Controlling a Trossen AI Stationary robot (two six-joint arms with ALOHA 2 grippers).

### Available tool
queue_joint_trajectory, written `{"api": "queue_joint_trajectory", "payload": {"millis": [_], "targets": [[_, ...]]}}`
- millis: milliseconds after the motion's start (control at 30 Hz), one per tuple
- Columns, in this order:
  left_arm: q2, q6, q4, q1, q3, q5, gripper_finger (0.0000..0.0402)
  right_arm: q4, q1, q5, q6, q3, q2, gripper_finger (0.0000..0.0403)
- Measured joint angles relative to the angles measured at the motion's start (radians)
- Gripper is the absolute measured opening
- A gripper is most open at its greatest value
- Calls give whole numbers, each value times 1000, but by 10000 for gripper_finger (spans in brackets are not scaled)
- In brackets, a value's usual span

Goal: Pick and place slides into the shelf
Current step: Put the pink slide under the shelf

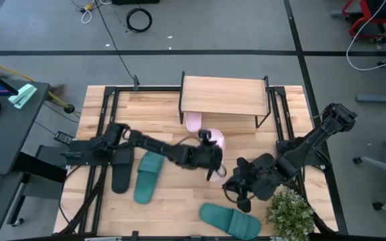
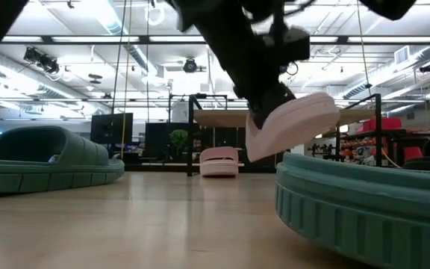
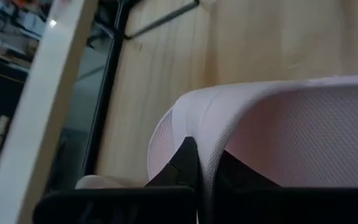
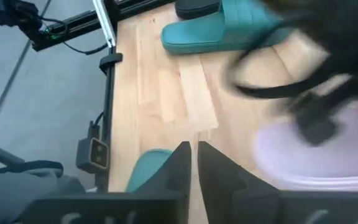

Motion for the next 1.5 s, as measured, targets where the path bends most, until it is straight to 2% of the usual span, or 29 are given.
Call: {"api": "queue_joint_trajectory", "payload": {"millis": [267,433,600,833,967,1167,1267,1400,1500], "targets": [[45,11,19,133,0,39,15,-11,51,136,21,0,0,6],[62,10,32,178,1,82,12,-30,49,155,31,0,0,4],[68,40,53,199,1,100,70,-35,41,155,97,-26,28,2],[69,101,55,189,1,94,150,-33,8,154,286,-112,115,1],[69,130,57,170,1,94,176,-25,-47,143,355,-148,179,0],[69,132,53,127,3,86,194,69,-131,70,327,-148,269,0],[69,139,48,97,4,17,198,89,-169,54,313,-148,299,0],[67,158,12,48,5,-178,197,87,-201,31,317,-148,321,0],[60,149,-64,4,5,-212,191,80,-216,23,296,-149,328,0]]}}
